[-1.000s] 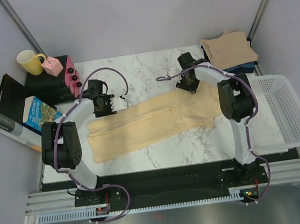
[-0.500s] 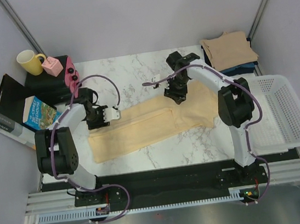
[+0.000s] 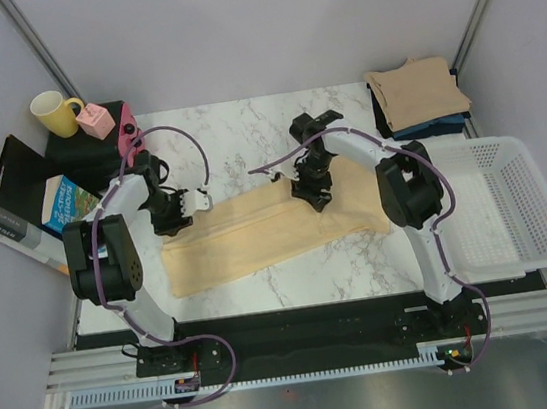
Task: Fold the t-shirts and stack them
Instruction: Fold the tshirt
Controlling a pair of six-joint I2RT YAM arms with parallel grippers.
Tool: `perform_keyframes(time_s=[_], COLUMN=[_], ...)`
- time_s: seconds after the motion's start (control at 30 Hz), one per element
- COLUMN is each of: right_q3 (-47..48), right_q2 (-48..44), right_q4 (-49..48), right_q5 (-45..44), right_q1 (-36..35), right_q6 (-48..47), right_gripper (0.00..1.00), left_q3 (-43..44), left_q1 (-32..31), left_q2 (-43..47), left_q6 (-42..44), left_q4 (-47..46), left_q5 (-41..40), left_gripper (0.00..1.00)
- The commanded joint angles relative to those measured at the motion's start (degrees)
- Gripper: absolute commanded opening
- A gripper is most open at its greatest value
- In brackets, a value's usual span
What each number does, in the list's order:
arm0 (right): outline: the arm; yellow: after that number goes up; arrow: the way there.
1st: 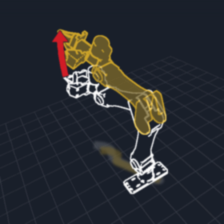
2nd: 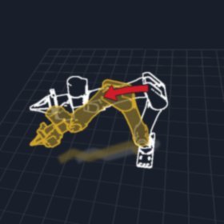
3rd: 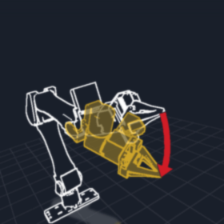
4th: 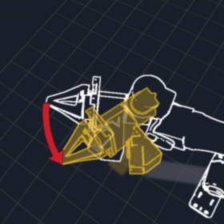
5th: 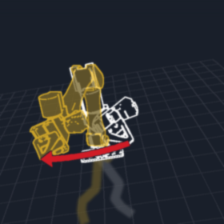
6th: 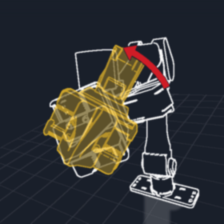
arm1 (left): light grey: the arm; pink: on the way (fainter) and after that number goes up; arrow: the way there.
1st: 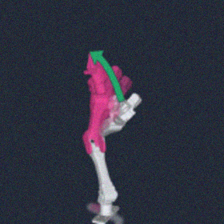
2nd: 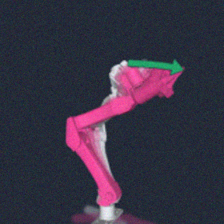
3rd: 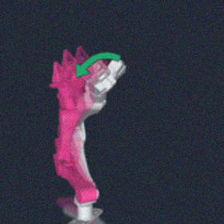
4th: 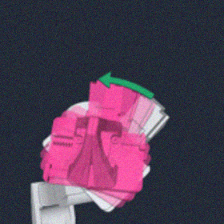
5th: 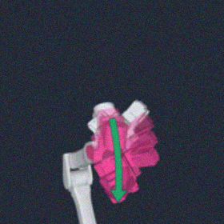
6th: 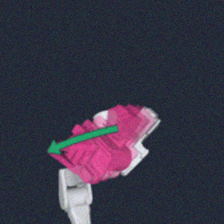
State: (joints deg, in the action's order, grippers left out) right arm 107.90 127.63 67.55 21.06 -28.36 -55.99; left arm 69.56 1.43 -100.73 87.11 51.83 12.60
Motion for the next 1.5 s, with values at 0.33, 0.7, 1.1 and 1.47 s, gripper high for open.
perform_keyframes(time_s=[0.33,0.7,1.1,1.47], right_q3=[9.8,10.9,10.9,10.1], right_q2=[3.0,5.8,7.8,6.1], right_q4=[1.4,1.4,0.8,1.0], right_q5=[4.7,5.7,5.5,3.6], right_q1=[-1.7,-4.3,-5.5,-5.7], right_q6=[0.7,1.1,2.2,2.2], right_gripper=[0.67,0.66,0.38,0.23], left_q3=[-0.4,-0.2,0.8,2.6], left_q1=[0.2,0.2,0.1,0.2], left_q2=[-1.6,-2.9,-4.1,-2.9], left_q6=[3.6,3.5,3.1,2.2], left_q4=[8.7,10.0,11.0,11.0], left_q5=[2.3,2.9,2.6,3.6], left_gripper=[0.56,0.54,0.24,0.02])
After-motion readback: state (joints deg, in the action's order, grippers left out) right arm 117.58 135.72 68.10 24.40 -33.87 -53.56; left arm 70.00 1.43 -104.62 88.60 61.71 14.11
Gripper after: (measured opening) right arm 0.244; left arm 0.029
